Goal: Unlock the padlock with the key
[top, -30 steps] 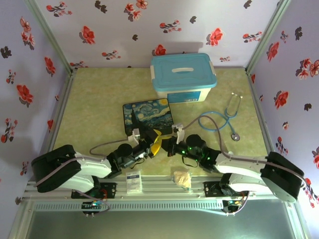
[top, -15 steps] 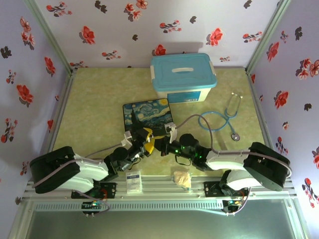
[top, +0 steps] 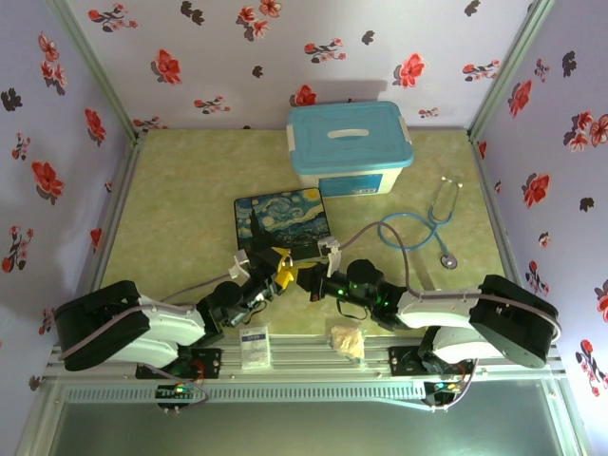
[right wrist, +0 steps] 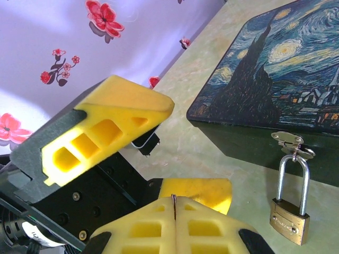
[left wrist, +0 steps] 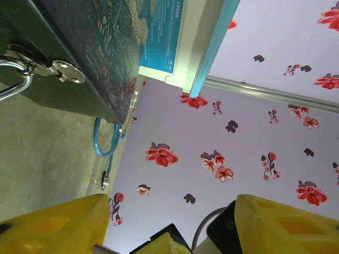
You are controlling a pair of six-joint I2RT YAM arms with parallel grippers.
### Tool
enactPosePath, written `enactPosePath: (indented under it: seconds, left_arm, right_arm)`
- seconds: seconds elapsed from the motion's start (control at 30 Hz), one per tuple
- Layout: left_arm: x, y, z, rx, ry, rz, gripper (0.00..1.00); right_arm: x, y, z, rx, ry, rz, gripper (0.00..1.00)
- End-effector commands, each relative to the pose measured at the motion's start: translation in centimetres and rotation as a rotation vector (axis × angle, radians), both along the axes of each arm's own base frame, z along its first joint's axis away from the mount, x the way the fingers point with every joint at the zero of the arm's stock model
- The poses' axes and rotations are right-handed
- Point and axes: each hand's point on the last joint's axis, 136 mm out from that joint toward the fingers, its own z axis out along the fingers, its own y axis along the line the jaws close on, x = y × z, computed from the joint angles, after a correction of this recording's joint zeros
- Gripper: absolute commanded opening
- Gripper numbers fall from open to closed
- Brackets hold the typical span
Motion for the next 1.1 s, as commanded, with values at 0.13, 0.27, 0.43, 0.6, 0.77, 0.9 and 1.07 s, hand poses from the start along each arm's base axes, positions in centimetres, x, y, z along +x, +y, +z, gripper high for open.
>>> enactPosePath:
  seconds: [0.13, 0.27, 0.43, 0.6, 0.77, 0.9, 1.07]
  left_arm:
    - [0.2, 0.3, -0.4, 0.008, -0.006, 0.019, 0.51]
    - [0.2, 0.4, -1.0, 0.028, 0.003, 0.018, 0.43]
    - [0.2, 0.5, -1.5, 0.039, 0.01, 0.019, 0.31]
    - [0.2, 0.8, -2.0, 0.056, 0.013, 0.015, 0.2]
    - [0.1, 0.5, -2.5, 0.068, 0.024, -0.005, 0.0]
    - [0.3, 0.4, -1.9, 0.087, -0.017, -0.012, 0.0]
    - [0.8, -0.6, -0.3, 0.206, -0.14, -0.07, 0.0]
  right_arm:
    - [0.0, -0.2, 0.7, 0.01, -0.017, -0.009, 0.0]
    - [0.0, -0.2, 0.5, 0.002, -0.019, -0.011, 0.0]
    - [0.0, -0.4, 0.3, -0.006, -0.017, -0.019, 0.0]
    - [0.2, -0.6, 0.1, -0.009, -0.02, -0.032, 0.0]
    - [0.2, -0.6, -0.1, -0.019, -0.021, -0.033, 0.0]
    - [0.3, -1.0, -0.1, -0.018, -0.019, -0.042, 0.09]
    - [1.2, -3.6, 0.6, -0.001, 0.009, -0.103, 0.87]
